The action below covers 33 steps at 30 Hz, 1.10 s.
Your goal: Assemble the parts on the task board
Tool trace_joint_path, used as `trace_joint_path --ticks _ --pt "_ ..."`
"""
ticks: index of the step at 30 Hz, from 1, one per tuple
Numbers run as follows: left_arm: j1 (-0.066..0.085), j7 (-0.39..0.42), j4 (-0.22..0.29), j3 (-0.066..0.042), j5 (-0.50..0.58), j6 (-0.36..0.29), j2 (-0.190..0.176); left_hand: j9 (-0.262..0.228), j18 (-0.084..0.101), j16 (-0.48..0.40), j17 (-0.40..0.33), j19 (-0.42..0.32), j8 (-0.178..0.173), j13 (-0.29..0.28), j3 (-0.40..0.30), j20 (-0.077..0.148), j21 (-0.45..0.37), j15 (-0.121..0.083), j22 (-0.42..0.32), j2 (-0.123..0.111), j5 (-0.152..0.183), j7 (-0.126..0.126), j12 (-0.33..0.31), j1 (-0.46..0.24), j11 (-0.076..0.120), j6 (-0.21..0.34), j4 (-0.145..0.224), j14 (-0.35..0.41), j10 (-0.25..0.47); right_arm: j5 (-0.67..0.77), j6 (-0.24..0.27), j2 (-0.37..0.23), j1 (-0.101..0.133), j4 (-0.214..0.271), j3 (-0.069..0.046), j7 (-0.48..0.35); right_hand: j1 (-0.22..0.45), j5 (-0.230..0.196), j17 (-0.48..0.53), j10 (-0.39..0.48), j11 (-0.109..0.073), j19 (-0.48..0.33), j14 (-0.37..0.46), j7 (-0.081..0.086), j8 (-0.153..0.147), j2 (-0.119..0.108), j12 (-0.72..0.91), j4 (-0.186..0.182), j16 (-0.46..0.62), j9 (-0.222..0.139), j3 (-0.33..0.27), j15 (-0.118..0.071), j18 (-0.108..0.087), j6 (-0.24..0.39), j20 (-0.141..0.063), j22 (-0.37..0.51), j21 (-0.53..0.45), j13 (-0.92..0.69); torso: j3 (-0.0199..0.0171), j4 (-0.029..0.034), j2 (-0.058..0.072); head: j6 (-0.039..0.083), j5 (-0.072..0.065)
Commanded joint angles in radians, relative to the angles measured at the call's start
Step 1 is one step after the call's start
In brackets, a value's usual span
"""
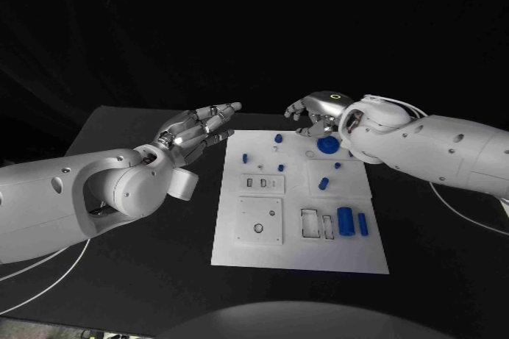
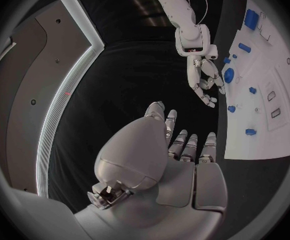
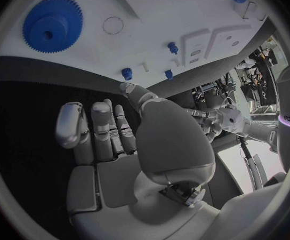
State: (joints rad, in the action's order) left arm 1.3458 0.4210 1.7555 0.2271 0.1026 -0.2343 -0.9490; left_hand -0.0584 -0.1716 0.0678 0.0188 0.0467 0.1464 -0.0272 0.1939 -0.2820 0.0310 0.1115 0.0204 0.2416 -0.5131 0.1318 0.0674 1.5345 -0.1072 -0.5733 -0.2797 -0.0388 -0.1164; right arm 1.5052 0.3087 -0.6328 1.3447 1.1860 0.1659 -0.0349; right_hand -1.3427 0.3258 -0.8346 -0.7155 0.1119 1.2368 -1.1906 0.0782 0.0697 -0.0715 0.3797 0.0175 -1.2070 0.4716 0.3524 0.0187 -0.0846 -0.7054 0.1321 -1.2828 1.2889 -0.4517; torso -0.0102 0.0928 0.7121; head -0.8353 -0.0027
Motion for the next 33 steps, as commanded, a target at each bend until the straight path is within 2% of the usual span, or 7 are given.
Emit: trace_joint_path --ticks 1,5,8,11,17,25,33 --pt "0.001 0.011 0.002 -0.001 0.002 0.026 -0.004 -0.001 -0.008 0.010 0.002 0.002 0.006 -0.002 0.000 -0.004 0.008 0.012 0.001 -0.011 -0.004 0.007 0.007 0.003 -0.006 0.000 -0.001 -0.002 -0.001 -0.061 0.111 -0.065 0.013 0.078 0.001 -0.070 -0.002 -0.032 0.088 -0.113 -0.015 -0.044 0.056 0.010 0.011 0.014 0.061 -0.016 0.059 -0.008 0.004 -0.006 -0.025 -0.026 -0.004 0.036 -0.044 -0.014 0.0045 -0.0114 0.003 0.001 0.002" --pt "0.001 0.012 -0.001 -0.001 0.002 0.031 -0.003 -0.001 -0.009 0.013 0.003 0.004 0.006 -0.002 0.000 -0.004 0.009 0.014 0.002 -0.013 -0.004 0.008 0.009 0.003 -0.007 0.000 -0.001 -0.003 -0.003 -0.068 0.102 -0.162 0.024 0.168 0.005 -0.047 0.000 -0.095 0.234 -0.257 -0.052 -0.127 0.133 0.022 0.014 0.012 0.136 -0.038 0.181 -0.019 0.001 -0.016 -0.048 -0.049 -0.013 0.114 -0.142 -0.034 0.0072 -0.0186 0.004 0.001 -0.005" --pt "0.001 0.011 -0.003 -0.001 0.002 0.034 0.001 -0.001 -0.009 0.013 0.003 0.005 0.006 -0.002 0.000 -0.004 0.009 0.014 0.002 -0.014 -0.004 0.008 0.009 0.003 -0.007 0.000 -0.001 -0.003 -0.003 -0.067 0.106 -0.210 0.027 0.198 0.010 -0.045 -0.013 -0.114 0.242 -0.363 -0.087 -0.101 0.088 0.022 0.031 0.003 0.252 -0.050 0.208 -0.027 -0.004 -0.045 -0.043 -0.109 -0.036 0.115 -0.154 -0.102 0.0093 -0.0257 0.005 -0.002 -0.009" --pt "0.001 0.012 -0.005 -0.001 0.002 0.038 0.005 -0.001 -0.009 0.013 0.003 0.005 0.006 -0.002 0.000 -0.004 0.009 0.014 0.002 -0.014 -0.004 0.008 0.010 0.003 -0.007 0.000 -0.001 -0.003 -0.004 -0.056 0.101 -0.239 0.027 0.209 0.013 -0.037 -0.016 -0.126 0.028 -0.472 -0.105 -0.016 -0.043 0.015 0.031 0.000 0.543 -0.067 0.077 -0.040 -0.017 -0.055 -0.023 -0.142 -0.055 0.052 -0.090 -0.381 0.0078 -0.0291 0.006 0.000 -0.014" --pt "0.000 0.011 -0.015 -0.001 0.002 0.048 0.016 -0.001 -0.009 0.013 0.003 0.005 0.006 -0.002 0.000 -0.004 0.009 0.014 0.002 -0.014 -0.004 0.008 0.010 0.004 -0.008 0.001 0.000 -0.003 -0.004 0.000 0.064 -0.266 0.024 0.206 0.017 0.030 0.045 -0.181 -0.714 -0.855 -0.108 0.173 -0.369 0.023 0.014 -0.004 1.191 -0.140 -0.354 -0.059 -0.100 -0.052 0.034 -0.159 -0.060 -0.150 0.123 -1.119 0.0028 -0.0278 0.006 0.006 -0.021" --pt "0.000 0.009 -0.020 -0.001 0.002 0.049 0.024 -0.002 -0.009 0.019 0.004 0.007 0.009 -0.004 -0.009 -0.004 0.011 0.019 0.003 -0.005 -0.009 0.012 0.017 0.010 -0.013 -0.004 0.000 -0.007 -0.010 0.078 -0.004 -0.248 0.010 0.178 0.018 0.112 0.088 -0.108 -0.736 -0.855 -0.088 0.297 -0.380 0.029 0.012 0.011 1.191 -0.176 -0.364 -0.039 -0.157 -0.045 0.072 -0.153 -0.048 -0.261 0.249 -1.119 0.0005 -0.0251 0.005 0.007 -0.015" --pt "0.000 0.008 -0.021 -0.001 0.002 0.049 0.026 -0.002 -0.008 0.024 0.005 0.008 0.010 -0.005 -0.013 -0.005 0.012 0.021 0.003 -0.003 -0.011 0.013 0.021 0.012 -0.015 -0.006 0.001 -0.010 -0.015 0.100 -0.066 -0.212 -0.009 0.145 0.018 0.155 0.077 -0.045 -0.736 -0.855 -0.077 0.305 -0.380 0.042 0.000 0.014 1.191 -0.162 -0.364 -0.033 -0.158 -0.036 0.075 -0.107 -0.039 -0.269 0.257 -1.119 0.0013 -0.0249 0.004 0.008 -0.015"
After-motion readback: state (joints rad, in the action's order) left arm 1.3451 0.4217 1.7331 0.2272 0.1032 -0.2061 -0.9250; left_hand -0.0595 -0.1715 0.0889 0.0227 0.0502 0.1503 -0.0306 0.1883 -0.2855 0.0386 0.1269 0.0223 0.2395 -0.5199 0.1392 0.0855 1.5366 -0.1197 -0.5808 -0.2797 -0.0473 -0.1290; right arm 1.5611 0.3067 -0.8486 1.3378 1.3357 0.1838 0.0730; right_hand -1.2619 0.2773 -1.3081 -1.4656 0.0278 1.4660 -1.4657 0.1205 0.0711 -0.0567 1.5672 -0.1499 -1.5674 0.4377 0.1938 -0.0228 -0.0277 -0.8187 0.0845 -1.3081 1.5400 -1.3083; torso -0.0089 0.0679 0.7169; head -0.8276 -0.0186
